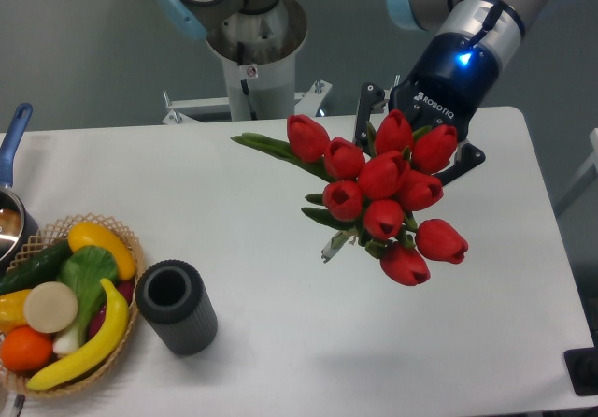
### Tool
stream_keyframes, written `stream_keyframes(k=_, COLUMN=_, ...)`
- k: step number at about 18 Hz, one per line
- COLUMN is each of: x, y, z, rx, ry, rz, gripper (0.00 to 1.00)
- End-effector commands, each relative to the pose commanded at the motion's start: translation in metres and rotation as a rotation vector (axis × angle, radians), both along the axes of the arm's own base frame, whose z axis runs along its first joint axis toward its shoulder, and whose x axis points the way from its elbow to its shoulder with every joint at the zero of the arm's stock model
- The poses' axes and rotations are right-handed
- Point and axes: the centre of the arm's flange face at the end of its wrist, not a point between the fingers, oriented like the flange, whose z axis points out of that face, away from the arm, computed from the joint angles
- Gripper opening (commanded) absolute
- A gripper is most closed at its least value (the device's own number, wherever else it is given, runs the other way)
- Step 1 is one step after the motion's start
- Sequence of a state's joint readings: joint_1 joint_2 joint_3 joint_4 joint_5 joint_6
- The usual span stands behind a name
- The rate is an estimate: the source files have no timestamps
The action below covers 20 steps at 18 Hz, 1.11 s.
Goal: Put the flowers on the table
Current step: 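Carry the red tulip bunch with the gripper, rotating it downward over the table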
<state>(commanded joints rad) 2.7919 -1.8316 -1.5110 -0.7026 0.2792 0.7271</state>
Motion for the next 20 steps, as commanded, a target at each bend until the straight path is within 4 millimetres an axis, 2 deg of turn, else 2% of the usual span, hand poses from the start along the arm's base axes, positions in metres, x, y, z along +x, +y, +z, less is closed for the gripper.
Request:
stream_keyframes(k=7, x=0.002, y=-0.015, z=0.010, rx=-0.005, ry=0.001, rz=0.031, gripper=0.40)
stream_keyframes(k=9, x=0.002, y=-0.032, z=0.018, rx=-0.005, ry=0.012, rz=0.062, gripper=0.40)
stream_keyframes(k=10, x=0.009, y=-0.038, z=0.026, rx=-0.013, ry=0.028, rz=0.079, gripper=0.40)
stream_keyframes(k=12, x=0.015, y=-0.047, z=0.029, rx=-0.077, ry=0.066, rz=0.146, gripper=0.40)
stream_keyframes(k=16, x=0.026, y=-0.055, z=0.023, rx=-0.223, ry=0.118, rz=0.267, gripper=0.39)
stream_keyframes(k=20, x=0.039, y=-0.059, z=0.017, rx=-0.291, ry=0.147, rz=0.312, gripper=0.36)
